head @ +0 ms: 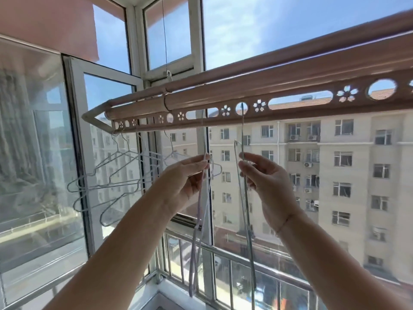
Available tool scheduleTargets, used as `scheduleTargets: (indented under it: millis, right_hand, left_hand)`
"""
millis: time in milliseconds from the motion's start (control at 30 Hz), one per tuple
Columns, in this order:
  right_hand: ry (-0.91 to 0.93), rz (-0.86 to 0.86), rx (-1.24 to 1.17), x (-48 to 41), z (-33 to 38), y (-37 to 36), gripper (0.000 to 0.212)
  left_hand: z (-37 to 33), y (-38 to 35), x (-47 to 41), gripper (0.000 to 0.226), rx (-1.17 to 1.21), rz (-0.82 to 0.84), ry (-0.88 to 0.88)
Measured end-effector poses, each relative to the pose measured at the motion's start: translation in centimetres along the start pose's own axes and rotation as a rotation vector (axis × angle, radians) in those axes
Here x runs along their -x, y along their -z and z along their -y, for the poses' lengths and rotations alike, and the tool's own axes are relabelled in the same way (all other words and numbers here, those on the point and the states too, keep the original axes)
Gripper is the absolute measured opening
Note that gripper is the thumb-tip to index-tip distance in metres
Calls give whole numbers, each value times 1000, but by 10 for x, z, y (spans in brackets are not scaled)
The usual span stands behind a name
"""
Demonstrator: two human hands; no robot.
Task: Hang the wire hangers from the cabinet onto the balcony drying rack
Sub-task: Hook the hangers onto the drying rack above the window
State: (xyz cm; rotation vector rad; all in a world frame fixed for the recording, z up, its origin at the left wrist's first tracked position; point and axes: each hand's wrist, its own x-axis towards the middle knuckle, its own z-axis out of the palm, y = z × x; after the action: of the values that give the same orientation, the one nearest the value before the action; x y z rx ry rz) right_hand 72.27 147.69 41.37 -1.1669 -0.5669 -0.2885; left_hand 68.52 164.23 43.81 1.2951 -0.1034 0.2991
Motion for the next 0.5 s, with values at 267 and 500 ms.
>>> scheduleTargets:
  millis: [267, 500]
  right_hand:
    - [-29, -129, 122, -15, -9, -5, 26]
    - [-53, -165, 149, -12, -15, -1, 27]
  left_hand:
    - [-7, 7, -39, 22, 47, 106, 28]
    - [10, 14, -59, 20, 113, 153, 98]
